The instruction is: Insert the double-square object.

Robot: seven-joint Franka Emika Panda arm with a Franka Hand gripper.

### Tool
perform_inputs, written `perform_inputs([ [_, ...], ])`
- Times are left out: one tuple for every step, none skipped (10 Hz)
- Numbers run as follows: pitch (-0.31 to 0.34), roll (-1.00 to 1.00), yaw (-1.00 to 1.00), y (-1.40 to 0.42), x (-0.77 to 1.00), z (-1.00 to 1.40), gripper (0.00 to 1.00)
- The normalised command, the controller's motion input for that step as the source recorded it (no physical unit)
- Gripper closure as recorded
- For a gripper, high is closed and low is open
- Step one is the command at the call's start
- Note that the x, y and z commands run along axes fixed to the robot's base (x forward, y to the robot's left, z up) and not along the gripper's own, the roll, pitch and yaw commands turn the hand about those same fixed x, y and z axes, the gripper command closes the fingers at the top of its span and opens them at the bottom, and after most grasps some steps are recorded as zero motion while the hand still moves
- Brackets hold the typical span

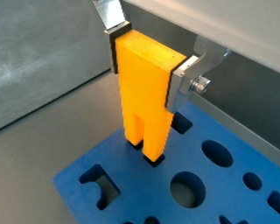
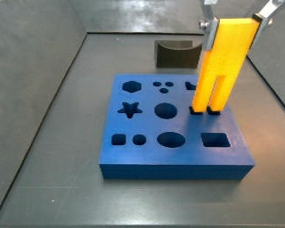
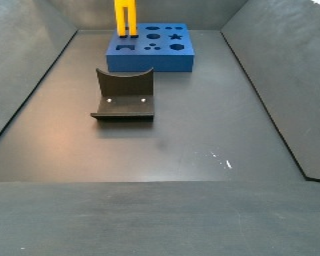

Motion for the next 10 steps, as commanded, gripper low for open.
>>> perform_inputs([
  [0.004,0.14,-0.05,-0.01,-0.2,-0.18,1.0],
  [0.001,0.1,-0.01,-0.04,-0.04,-0.15,1.0],
  [0.016,0.05,0.0,-0.08,0.0,-0.17,1.0],
  [0.02,0.02,-0.02,-0.09,0.02,-0.15,1.0],
  [0.026,0.0,-0.2,-0.18,0.25,-0.1,1.0],
  [0.004,0.0,-0.35,-0.09,0.33,-0.18,1.0],
  [0.001,0.0,-0.39,0.0,0.31,-0.22,1.0],
  [0.026,0.06,-0.3,0.0,0.2,-0.29,1.0],
  [0.03,0.1,-0.26,0.06,0.0,-0.34,1.0],
  [0.0,0.08,-0.21,0.13,-0.15,-0.28,1.0],
])
